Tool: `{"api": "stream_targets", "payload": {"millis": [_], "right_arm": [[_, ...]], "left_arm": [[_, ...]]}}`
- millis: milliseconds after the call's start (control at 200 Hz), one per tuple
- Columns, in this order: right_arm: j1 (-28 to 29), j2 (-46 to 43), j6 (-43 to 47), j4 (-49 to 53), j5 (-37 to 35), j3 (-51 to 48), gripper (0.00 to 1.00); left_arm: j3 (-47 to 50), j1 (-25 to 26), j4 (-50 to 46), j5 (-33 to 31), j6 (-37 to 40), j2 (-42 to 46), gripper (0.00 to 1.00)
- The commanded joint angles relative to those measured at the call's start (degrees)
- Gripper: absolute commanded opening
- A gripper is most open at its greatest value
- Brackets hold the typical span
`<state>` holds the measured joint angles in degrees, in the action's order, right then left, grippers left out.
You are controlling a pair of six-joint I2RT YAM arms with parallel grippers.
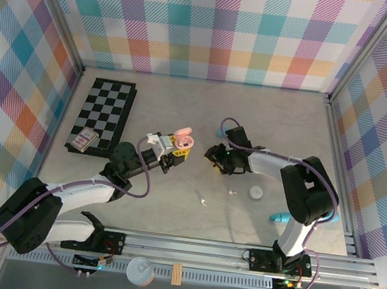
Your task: Insert wireless bluetooth earbuds into charging case
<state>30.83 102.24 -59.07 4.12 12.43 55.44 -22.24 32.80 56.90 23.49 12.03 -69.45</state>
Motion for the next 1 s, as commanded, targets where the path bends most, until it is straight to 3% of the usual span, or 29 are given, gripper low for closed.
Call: {"api": "stream_targets", "payload": {"millis": [0,280,995], "right_arm": [[0.2,1.01,1.49,2.08,-1.81,2.5,0.49],[-1.36,2.36,3.91,6.47,-4.86,6.27,0.49],[-2.08,9.38,9.5,10.96,-2.5,15.42,0.49]], "left_arm": [[-0.08,-0.63,0.66,1.25,0.42,0.83,0.25],[-0.01,-0.63,0.04,1.43,0.82,1.23,0.25],[-0.31,-1.24,-1.03,1.47,0.98,1.7,0.25]]}}
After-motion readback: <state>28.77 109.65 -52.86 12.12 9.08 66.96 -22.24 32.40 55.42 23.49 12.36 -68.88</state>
